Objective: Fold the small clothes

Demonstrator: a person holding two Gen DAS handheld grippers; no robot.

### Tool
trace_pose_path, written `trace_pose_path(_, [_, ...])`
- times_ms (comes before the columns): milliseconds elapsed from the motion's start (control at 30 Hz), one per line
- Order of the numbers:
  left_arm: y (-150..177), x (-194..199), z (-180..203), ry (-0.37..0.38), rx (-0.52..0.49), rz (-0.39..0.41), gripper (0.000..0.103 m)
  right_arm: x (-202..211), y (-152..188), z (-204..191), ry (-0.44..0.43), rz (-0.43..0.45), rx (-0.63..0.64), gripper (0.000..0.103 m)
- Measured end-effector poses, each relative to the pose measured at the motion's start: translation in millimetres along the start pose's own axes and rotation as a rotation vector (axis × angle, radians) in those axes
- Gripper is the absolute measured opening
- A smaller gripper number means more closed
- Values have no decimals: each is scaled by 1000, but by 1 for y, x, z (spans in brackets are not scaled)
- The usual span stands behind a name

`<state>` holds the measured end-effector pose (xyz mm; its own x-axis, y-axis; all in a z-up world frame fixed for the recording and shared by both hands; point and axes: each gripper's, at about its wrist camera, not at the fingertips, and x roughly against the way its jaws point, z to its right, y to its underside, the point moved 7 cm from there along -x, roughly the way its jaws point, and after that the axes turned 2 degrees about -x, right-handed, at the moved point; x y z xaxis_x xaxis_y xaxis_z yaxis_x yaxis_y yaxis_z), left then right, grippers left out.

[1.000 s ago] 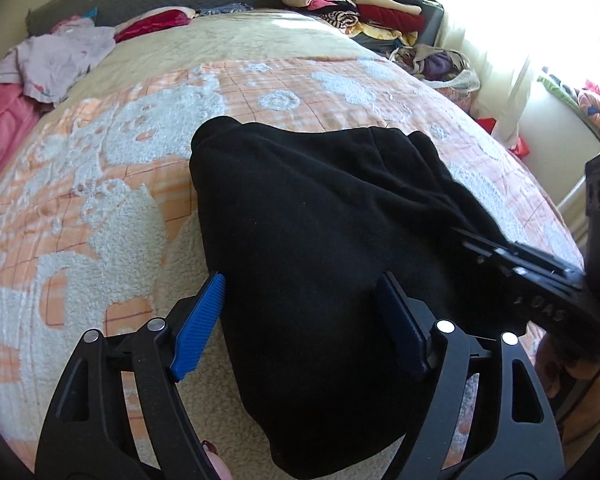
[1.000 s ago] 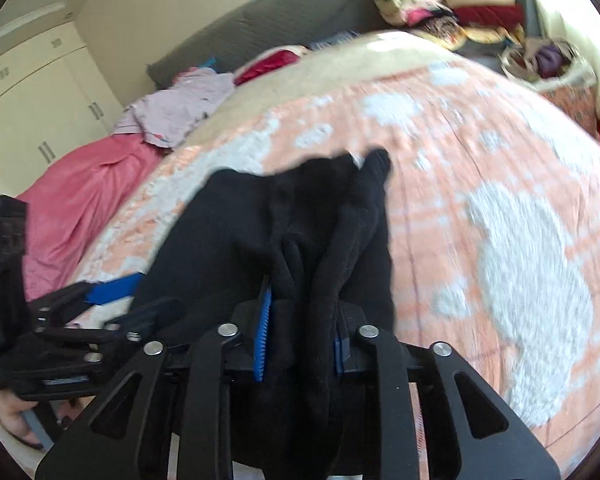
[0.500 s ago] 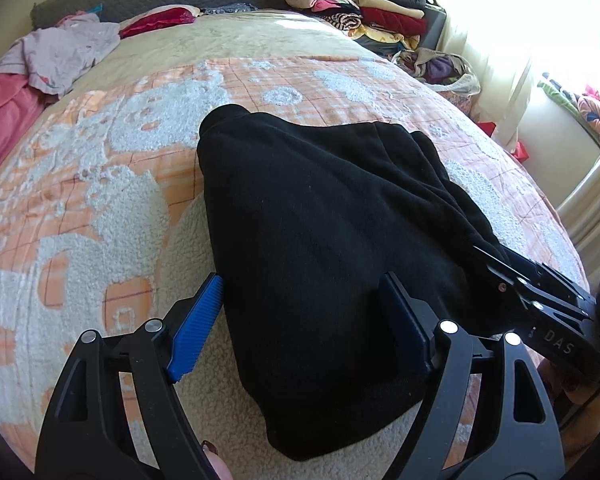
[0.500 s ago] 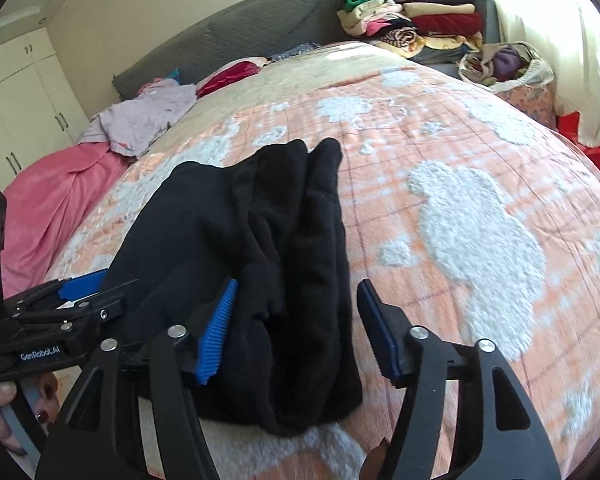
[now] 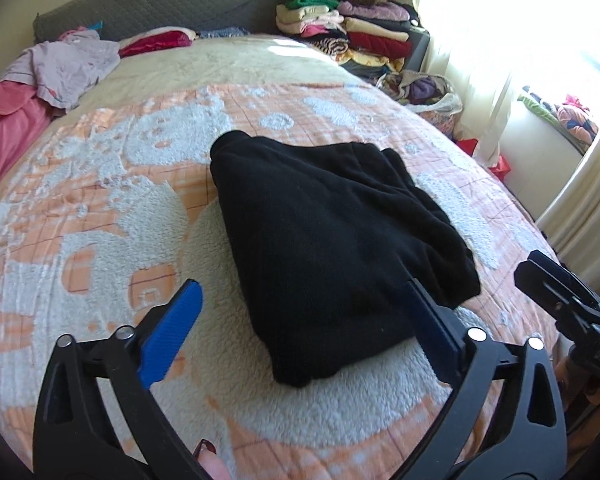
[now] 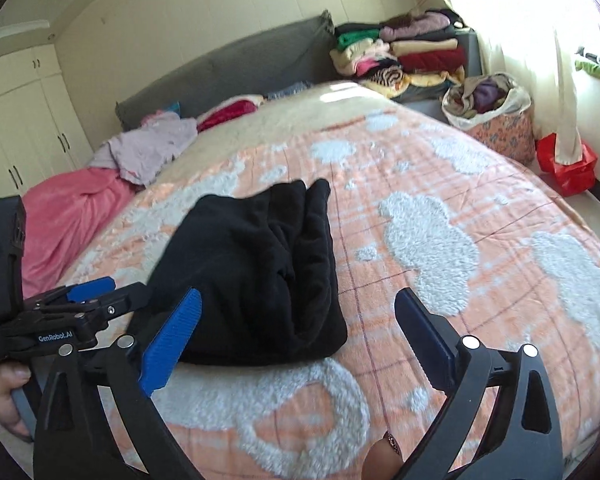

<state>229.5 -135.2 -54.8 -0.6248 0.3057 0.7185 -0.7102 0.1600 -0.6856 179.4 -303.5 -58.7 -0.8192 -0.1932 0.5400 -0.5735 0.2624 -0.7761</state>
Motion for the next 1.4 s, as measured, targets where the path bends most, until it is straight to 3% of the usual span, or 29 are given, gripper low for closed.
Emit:
trace_pose_path(433, [31, 53, -10, -21, -7, 69, 93, 60, 20, -37, 30, 104, 116, 98])
trace_pose_path(700, [67, 68, -22, -42, -5, 57, 93, 73, 49, -44, 51, 97, 127, 98])
trace_pose_path(1067, [107, 70, -36, -58, 46, 61, 93, 60, 91, -45, 144, 76, 132, 98])
trace_pose_path(1400, [130, 54, -50, -94, 91, 18, 93, 41, 114, -51, 141, 19, 122, 98])
